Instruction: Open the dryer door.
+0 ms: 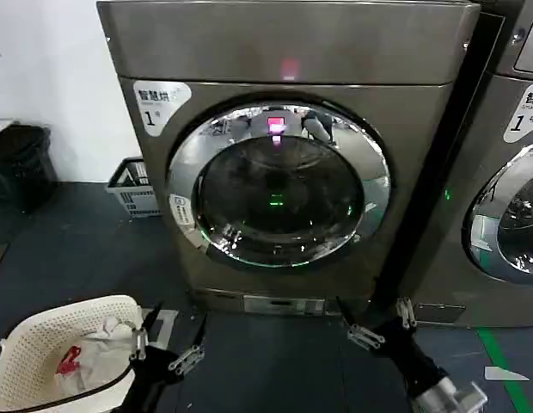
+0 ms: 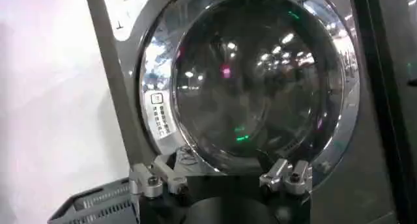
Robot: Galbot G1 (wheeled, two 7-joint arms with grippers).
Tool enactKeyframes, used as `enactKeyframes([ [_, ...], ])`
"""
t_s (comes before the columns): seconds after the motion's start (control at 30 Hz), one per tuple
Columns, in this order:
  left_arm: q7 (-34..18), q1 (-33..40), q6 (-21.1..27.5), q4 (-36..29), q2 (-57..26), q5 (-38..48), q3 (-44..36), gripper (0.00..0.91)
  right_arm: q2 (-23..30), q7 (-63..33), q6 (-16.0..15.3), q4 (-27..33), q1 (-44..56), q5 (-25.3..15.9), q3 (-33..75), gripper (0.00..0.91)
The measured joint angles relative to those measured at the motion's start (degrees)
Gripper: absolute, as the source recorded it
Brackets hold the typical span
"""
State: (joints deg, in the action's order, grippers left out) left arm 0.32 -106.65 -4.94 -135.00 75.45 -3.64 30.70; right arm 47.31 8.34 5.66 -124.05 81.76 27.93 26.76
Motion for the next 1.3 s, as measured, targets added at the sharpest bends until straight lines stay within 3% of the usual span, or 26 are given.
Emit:
enactKeyframes([
  [0.47,0.0,0.4,0.1,0.3,0.3,0.0,0.8,0.907,-4.0,1.0,-1.1,5.9,-14.0,4.1,-10.0,0.907],
  [0.83,0.3,0.8,0.3,0.9,0.5,0.0,0.6,0.907,-3.1,2.7,-1.1,9.8,-24.0,5.8,-17.0,0.907],
  [1.3,0.6,0.1,0.4,0.5,0.6,-0.3,0.9,0.907,-1.5,5.7,-1.8,15.9,-35.5,11.9,-27.1,0.907],
])
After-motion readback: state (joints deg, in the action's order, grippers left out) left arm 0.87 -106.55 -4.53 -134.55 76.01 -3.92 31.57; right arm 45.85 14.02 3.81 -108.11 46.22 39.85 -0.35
